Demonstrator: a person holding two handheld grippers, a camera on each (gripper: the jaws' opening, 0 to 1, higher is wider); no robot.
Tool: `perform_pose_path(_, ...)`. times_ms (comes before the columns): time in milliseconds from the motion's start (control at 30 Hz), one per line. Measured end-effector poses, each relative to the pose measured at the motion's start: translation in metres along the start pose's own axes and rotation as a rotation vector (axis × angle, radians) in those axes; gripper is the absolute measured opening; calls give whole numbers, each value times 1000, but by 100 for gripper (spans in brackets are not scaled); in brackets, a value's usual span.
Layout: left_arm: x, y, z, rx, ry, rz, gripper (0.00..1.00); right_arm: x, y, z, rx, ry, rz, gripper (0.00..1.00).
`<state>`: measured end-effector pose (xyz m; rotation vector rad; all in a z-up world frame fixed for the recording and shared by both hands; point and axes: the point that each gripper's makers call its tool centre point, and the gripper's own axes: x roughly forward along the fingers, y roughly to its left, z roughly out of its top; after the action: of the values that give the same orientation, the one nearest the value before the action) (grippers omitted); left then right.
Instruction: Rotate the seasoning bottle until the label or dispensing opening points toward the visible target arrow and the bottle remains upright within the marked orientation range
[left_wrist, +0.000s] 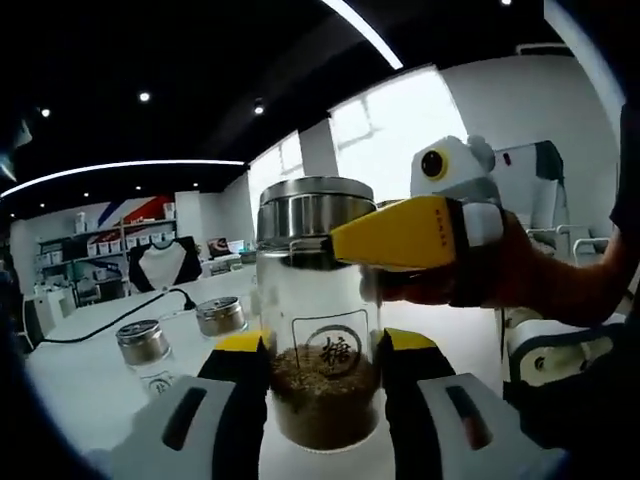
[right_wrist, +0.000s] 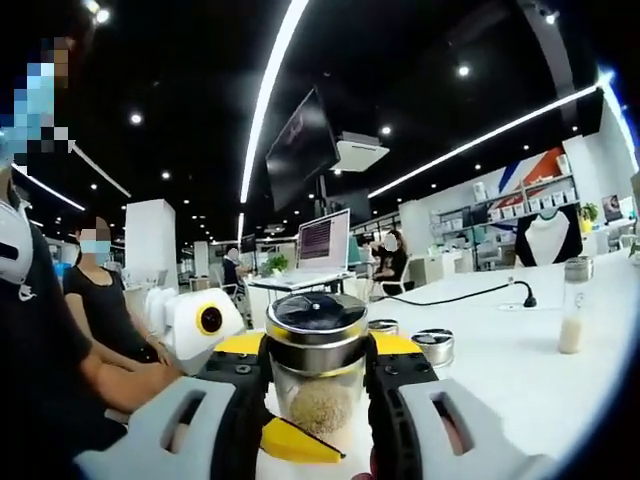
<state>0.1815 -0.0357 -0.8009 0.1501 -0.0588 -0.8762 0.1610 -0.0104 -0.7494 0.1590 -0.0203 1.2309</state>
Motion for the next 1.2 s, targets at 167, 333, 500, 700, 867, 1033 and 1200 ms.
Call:
perform_pose_path(167,0,-7,1,-40,-9,-78,47,-3,0,0,60,-4,33,36)
perform_pose_path(333,-1,-17,2,-72,-24,-160,48,-7,4,0,97,-7,90,36)
perform_pose_path(500,-2,-21,0,-76,-7,-183,47,-7,8,-3,76,8,118,36)
perform_pose_path(700,4,-5,-3,-42,33,18,46,2,11,-2,-40,9,51,38)
perform_pose_path(867,6,5,-11,18,101,131,45,8,5,-8,-32,34,-34,40)
perform_pose_path(1033,3,10,-13,10,107,170,46,12,-2,-9,-14,14,-74,39)
perform_pose_path(1200,0,5,-13,47,83,93,46,8,-4,-9,4,38,-59,38)
